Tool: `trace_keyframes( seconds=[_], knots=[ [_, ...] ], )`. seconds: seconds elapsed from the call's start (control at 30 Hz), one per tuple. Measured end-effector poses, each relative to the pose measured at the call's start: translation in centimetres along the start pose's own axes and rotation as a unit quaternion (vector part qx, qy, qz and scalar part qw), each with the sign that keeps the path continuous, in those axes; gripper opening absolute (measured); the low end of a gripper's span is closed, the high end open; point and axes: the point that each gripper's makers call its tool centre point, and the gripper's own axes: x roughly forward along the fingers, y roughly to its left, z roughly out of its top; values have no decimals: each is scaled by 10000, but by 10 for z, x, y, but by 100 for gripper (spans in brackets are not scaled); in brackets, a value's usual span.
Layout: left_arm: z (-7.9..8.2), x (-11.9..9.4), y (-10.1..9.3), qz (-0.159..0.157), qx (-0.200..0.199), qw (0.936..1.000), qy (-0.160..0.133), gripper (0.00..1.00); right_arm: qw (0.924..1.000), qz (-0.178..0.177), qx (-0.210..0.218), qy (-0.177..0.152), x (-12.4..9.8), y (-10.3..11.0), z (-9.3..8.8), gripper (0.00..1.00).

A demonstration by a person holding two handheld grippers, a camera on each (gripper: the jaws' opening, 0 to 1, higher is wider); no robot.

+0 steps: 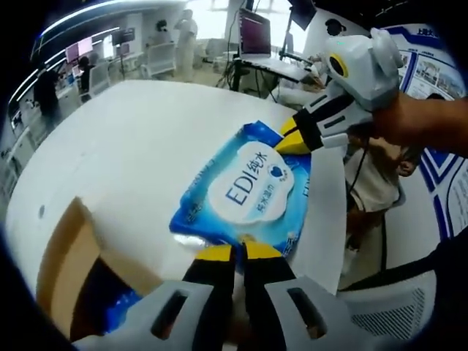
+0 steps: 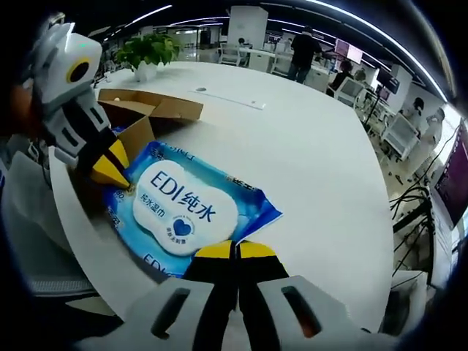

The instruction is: Operate the shoe box by opening the lid, removing the specified soft item, and placing it in the target area until the item is outside and the box remains undamaged.

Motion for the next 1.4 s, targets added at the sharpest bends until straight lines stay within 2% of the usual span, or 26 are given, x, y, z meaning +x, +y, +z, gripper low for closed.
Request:
trace_keyframes(
  seconds=[0.57,0.93,1.23,1.37,1.4],
  knots=[
    [-16,16,4,125,347,9975,607,0,9997,150,38,185,20,4,-16,0],
    [-21,22,7,166,279,9962,807,0,9993,130,219,259,28,2,-24,0],
    [-17,19,7,159,186,9970,738,1,9989,93,393,257,26,-3,-24,4],
    [-13,13,9,207,139,9977,633,2,9987,28,460,197,22,-6,-21,8],
    [-9,10,10,249,103,9983,519,2,9987,20,467,197,21,-6,-21,9]
  ],
)
